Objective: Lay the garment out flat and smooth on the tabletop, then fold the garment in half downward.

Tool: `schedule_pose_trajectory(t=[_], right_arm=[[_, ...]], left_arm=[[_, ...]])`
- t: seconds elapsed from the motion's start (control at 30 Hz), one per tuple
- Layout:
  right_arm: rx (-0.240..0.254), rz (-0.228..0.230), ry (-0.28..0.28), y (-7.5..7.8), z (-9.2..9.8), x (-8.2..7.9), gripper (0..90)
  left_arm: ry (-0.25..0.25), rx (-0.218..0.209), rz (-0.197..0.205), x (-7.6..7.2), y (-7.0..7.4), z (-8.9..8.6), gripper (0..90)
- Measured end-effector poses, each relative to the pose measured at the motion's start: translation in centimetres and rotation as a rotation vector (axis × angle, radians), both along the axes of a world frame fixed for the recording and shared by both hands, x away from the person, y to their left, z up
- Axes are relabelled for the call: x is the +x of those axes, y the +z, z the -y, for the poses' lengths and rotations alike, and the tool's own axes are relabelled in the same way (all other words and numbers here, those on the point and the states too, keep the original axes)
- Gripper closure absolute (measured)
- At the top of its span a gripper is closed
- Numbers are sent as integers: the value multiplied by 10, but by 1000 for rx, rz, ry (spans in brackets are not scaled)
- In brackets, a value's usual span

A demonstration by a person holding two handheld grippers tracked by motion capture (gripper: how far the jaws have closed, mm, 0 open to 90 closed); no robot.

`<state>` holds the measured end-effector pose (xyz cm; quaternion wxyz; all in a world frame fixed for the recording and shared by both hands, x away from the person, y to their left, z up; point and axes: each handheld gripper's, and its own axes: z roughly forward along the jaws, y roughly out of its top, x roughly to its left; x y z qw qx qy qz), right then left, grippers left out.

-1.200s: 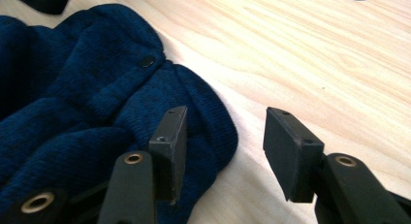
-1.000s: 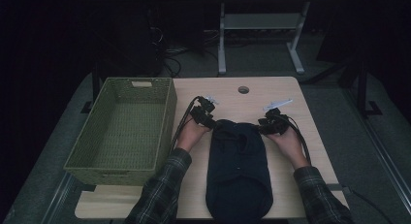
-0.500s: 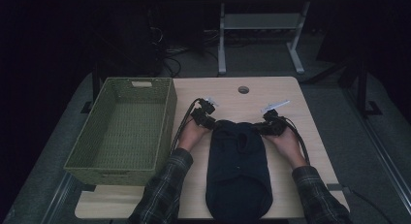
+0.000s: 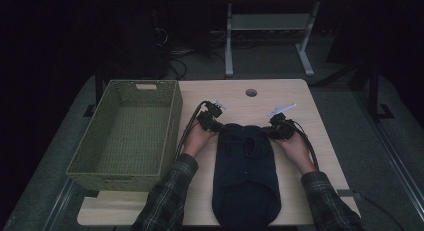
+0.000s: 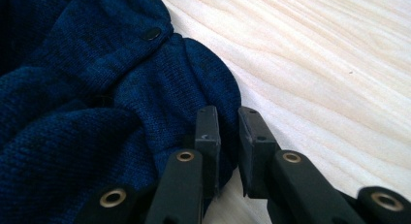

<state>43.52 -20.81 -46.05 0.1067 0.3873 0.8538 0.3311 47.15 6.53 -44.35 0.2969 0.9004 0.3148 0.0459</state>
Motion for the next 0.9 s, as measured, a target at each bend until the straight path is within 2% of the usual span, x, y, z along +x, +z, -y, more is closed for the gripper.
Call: schedule_pose_trajectory(t=[0.13, 0.33, 0.37, 0.43, 0.5, 0.53, 0.6, 0.67, 0.9], right_arm=[[9, 13, 2, 6, 2, -2, 799], [30, 36, -6, 15, 7, -3, 798], [30, 16, -6, 17, 7, -2, 798], [28, 26, -2, 24, 7, -1, 798], [28, 56, -2, 30, 7, -1, 798], [27, 46, 1, 33, 7, 1, 798], [32, 58, 0, 40, 7, 2, 798], [38, 85, 0, 46, 8, 2, 798], [54, 111, 2, 61, 10, 5, 800]], left_arm=[[0, -7, 31, -3, 9, 1, 777], [4, -23, 58, -5, 21, 1, 780], [0, -23, 65, -5, 23, 1, 780], [3, -24, 83, -6, 28, 0, 780], [5, -34, 98, -6, 34, -3, 781], [12, -43, 103, -7, 36, -3, 782], [11, -42, 112, -7, 41, -4, 782], [16, -49, 126, -7, 47, -5, 783], [23, -34, 175, -6, 63, -5, 791]])
